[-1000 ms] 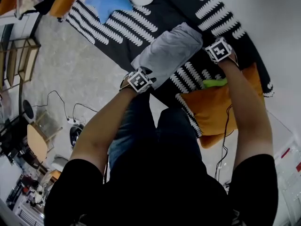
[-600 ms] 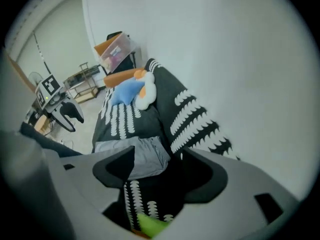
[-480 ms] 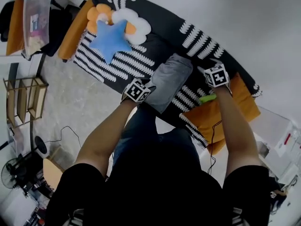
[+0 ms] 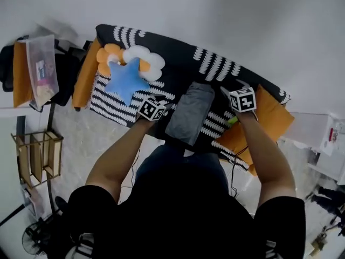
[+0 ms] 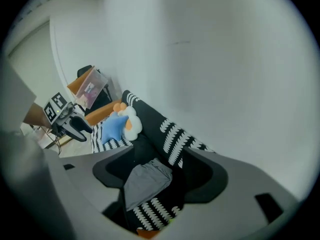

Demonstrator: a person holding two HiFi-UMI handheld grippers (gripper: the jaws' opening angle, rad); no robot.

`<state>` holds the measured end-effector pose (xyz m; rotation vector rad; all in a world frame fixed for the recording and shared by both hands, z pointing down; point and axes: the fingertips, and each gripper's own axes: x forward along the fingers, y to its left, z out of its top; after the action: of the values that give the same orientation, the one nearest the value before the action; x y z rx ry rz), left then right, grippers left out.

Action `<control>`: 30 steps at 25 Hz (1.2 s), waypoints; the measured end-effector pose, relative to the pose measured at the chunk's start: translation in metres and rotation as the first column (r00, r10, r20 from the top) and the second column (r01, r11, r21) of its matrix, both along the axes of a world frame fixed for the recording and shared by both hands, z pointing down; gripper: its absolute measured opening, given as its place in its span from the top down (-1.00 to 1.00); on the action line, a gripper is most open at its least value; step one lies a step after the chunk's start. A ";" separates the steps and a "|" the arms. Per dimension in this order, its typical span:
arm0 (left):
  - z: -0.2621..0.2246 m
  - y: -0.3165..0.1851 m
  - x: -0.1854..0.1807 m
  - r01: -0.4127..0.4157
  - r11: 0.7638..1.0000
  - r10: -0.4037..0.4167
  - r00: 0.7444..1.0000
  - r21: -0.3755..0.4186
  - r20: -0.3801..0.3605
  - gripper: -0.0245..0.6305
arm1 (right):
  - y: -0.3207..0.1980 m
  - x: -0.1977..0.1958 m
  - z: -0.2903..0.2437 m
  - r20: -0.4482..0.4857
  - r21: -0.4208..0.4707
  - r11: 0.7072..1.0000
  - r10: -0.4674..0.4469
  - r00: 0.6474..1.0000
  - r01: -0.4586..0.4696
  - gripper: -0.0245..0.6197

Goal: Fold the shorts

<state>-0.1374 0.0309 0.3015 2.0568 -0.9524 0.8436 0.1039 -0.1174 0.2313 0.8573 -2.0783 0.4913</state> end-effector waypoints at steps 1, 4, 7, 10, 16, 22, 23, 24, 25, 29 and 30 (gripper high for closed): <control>-0.007 -0.005 -0.001 -0.004 1.000 0.004 1.000 0.011 -0.001 0.27 | 0.005 0.002 -0.009 0.011 0.007 1.000 0.014 1.000 -0.014 -0.04; -0.030 -0.016 0.001 -0.008 0.999 0.008 1.000 0.045 -0.006 0.27 | 0.020 0.011 -0.032 0.044 0.028 0.998 0.050 0.998 -0.051 -0.05; -0.050 -0.020 0.013 0.002 0.997 0.000 1.000 0.077 -0.017 0.27 | 0.033 0.022 -0.052 0.073 0.056 0.996 0.072 0.995 -0.076 -0.08; -0.071 -0.017 0.027 0.022 0.994 -0.020 1.000 0.105 -0.021 0.27 | 0.045 0.030 -0.070 0.114 0.082 0.992 0.082 0.990 -0.092 -0.09; -0.107 0.000 0.058 0.044 0.989 -0.039 0.998 0.145 -0.039 0.27 | 0.074 0.056 -0.093 0.181 0.087 0.986 0.123 0.976 -0.140 -0.13; -0.125 0.001 0.069 0.057 0.984 -0.051 0.998 0.170 -0.040 0.27 | 0.092 0.075 -0.098 0.203 0.077 0.982 0.152 0.967 -0.170 -0.14; -0.125 0.002 0.070 0.057 0.984 -0.052 0.998 0.170 -0.038 0.27 | 0.094 0.077 -0.098 0.203 0.075 0.982 0.157 0.966 -0.175 -0.14; -0.125 0.001 0.070 0.058 0.984 -0.053 0.998 0.169 -0.037 0.27 | 0.094 0.079 -0.097 0.204 0.075 0.981 0.162 0.965 -0.181 -0.15; -0.125 -0.001 0.071 0.059 0.984 -0.054 0.998 0.169 -0.037 0.27 | 0.094 0.082 -0.095 0.204 0.076 0.979 0.169 0.964 -0.188 -0.15; -0.118 -0.011 0.073 0.049 0.985 -0.043 0.998 0.165 -0.040 0.27 | 0.089 0.087 -0.083 0.204 0.062 0.972 0.209 0.956 -0.226 -0.16; -0.114 -0.014 0.073 0.046 0.986 -0.040 0.998 0.160 -0.041 0.27 | 0.088 0.087 -0.078 0.204 0.056 0.971 0.218 0.954 -0.234 -0.16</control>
<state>-0.0646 0.0171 0.1872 2.1726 -1.0702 0.7228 0.1907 -0.0298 0.1531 1.1423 -2.2017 0.6409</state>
